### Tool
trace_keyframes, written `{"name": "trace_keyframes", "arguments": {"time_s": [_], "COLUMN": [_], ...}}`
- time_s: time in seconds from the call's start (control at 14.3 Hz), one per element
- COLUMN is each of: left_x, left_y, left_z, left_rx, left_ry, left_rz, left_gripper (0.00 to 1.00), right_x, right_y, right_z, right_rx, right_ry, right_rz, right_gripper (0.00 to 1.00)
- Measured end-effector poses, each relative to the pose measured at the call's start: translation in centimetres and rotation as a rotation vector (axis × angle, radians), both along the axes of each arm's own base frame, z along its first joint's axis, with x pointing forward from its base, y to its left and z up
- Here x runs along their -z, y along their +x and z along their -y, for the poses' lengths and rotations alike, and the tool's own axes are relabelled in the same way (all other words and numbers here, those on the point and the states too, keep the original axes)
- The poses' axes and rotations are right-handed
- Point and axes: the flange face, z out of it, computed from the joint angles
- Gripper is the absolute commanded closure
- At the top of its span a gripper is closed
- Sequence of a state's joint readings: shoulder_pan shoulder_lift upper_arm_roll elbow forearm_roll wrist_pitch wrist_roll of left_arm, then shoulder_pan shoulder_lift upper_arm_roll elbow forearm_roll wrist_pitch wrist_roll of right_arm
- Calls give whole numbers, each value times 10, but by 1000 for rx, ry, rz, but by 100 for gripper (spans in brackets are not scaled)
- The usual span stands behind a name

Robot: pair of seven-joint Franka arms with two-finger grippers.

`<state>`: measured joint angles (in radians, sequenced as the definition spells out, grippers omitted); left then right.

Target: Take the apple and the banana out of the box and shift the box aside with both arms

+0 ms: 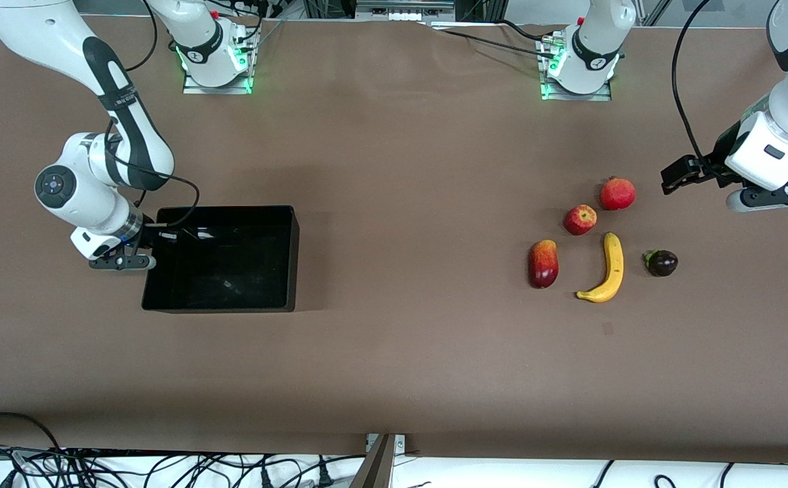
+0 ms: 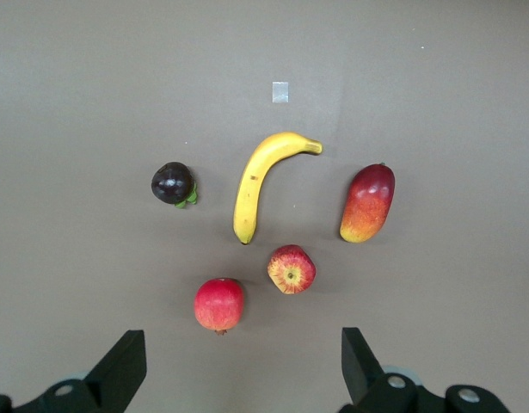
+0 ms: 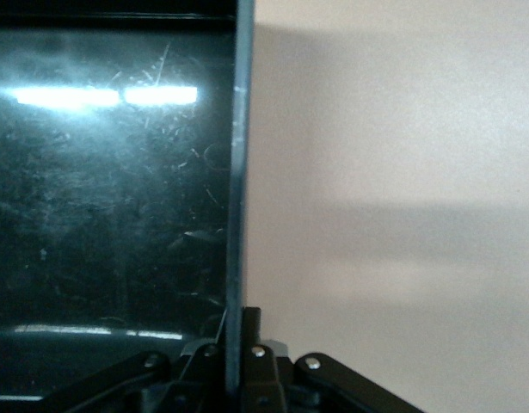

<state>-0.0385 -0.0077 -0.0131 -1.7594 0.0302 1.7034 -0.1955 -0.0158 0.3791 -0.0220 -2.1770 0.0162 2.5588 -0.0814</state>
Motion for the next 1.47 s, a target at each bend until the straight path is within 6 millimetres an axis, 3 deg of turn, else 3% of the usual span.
{"name": "trace_keyframes", "arguments": {"time_s": [0.07, 0.14, 0.21, 0.42, 0.63, 0.84, 0.98, 1.26, 1.47], "left_x": [0, 0, 0, 0, 0, 0, 0, -3, -4], "left_y": [0, 0, 0, 0, 0, 0, 0, 0, 1], "left_z": [0, 0, 0, 0, 0, 0, 0, 0, 0], "left_rx": [0, 0, 0, 0, 0, 0, 0, 0, 0], "left_ry": [0, 0, 0, 0, 0, 0, 0, 0, 0], "left_rz": [0, 0, 0, 0, 0, 0, 0, 5, 8], "left_gripper": [0, 0, 0, 0, 0, 0, 0, 0, 0], "right_x": [1, 1, 1, -3, -37, -115, -173, -270, -318], "right_y": [-1, -1, -1, 3, 25, 51, 56, 42, 21], "right_z": [0, 0, 0, -2, -9, -27, -41, -52, -55], "right_rx": [1, 1, -4, -46, -64, -84, -105, -127, -134], "right_ry": [1, 1, 1, 2, 8, 22, 28, 25, 21], "right_rz": [-2, -2, -2, 6, -3, -47, -54, -20, -20], "right_gripper": [100, 60, 1, 0, 0, 0, 0, 0, 0]}}
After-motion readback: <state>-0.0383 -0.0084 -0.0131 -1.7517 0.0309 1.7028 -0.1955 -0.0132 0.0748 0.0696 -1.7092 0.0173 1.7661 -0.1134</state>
